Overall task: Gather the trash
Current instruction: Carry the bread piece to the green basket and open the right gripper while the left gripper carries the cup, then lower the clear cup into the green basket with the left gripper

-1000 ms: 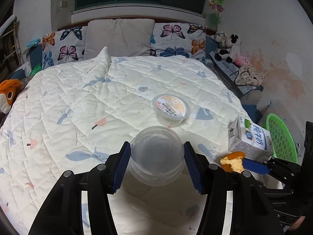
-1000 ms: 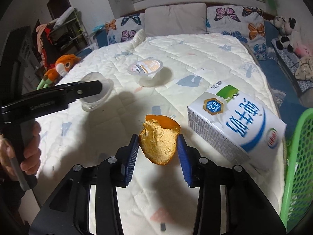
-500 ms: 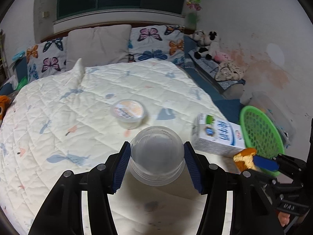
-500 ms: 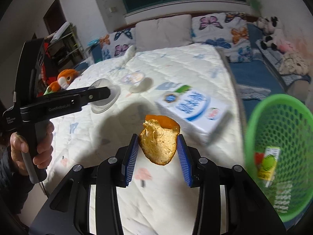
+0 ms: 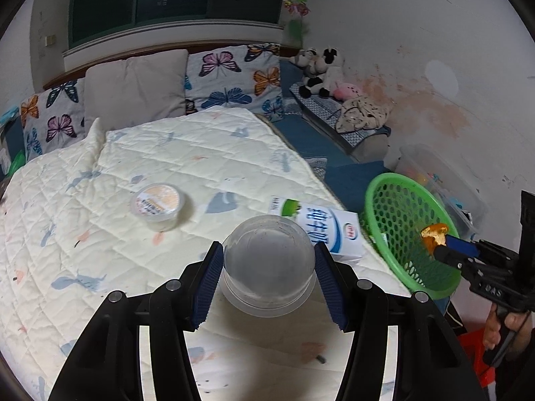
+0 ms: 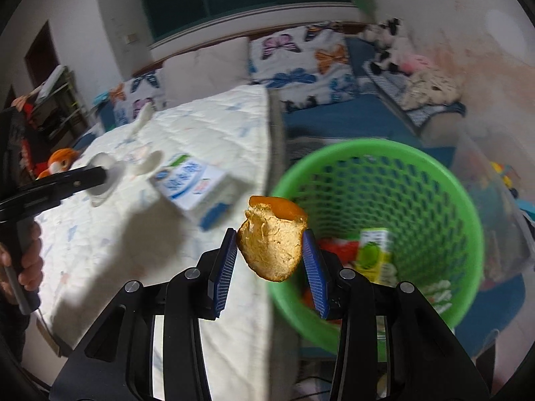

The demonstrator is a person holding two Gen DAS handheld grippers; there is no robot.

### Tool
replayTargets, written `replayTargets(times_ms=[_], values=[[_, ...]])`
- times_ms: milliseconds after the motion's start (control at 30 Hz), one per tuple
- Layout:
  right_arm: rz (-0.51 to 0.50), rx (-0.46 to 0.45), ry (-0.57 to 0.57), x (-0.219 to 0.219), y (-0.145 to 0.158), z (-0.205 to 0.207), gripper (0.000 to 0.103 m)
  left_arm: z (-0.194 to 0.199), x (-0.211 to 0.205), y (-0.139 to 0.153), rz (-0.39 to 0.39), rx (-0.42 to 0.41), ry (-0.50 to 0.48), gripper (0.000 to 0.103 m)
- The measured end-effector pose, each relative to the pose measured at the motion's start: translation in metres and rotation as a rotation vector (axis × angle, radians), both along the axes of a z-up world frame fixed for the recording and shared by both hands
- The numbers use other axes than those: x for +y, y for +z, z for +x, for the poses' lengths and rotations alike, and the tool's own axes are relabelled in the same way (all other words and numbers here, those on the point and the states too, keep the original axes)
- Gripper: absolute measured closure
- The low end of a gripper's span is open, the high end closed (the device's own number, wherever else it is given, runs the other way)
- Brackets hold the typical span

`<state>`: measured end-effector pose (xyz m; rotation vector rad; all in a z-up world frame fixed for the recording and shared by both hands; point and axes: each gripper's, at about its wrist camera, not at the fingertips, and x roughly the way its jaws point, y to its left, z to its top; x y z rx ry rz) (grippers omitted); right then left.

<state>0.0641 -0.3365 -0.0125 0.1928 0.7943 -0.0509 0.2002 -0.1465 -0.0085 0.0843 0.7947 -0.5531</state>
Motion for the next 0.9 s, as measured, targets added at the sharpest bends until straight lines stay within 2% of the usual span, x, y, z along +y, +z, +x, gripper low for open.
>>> replayTargets(times_ms=[167,300,567,900], values=[[-0.003,0.010,-0.068,-0.027,-0.005,-0.008,0.057,-0.005,-0.019,0.003,0.004,0.000,-0.034,0.049],[-0.005,0.006,-0.110,-0.042,-0.006,-0.016,0.047,-0.008,-0.038,0.005,0.002,0.002,-0.071,0.049],[0.015,-0.020,-0.139,-0.059,0.000,-0.031,0.043,-0.019,-0.087,0.009,0.006,-0.003,-0.160,0.049],[0.029,-0.050,-0.160,-0.073,0.006,-0.056,0.036,-0.030,-0.148,-0.002,0.030,0.021,-0.254,0.049]])
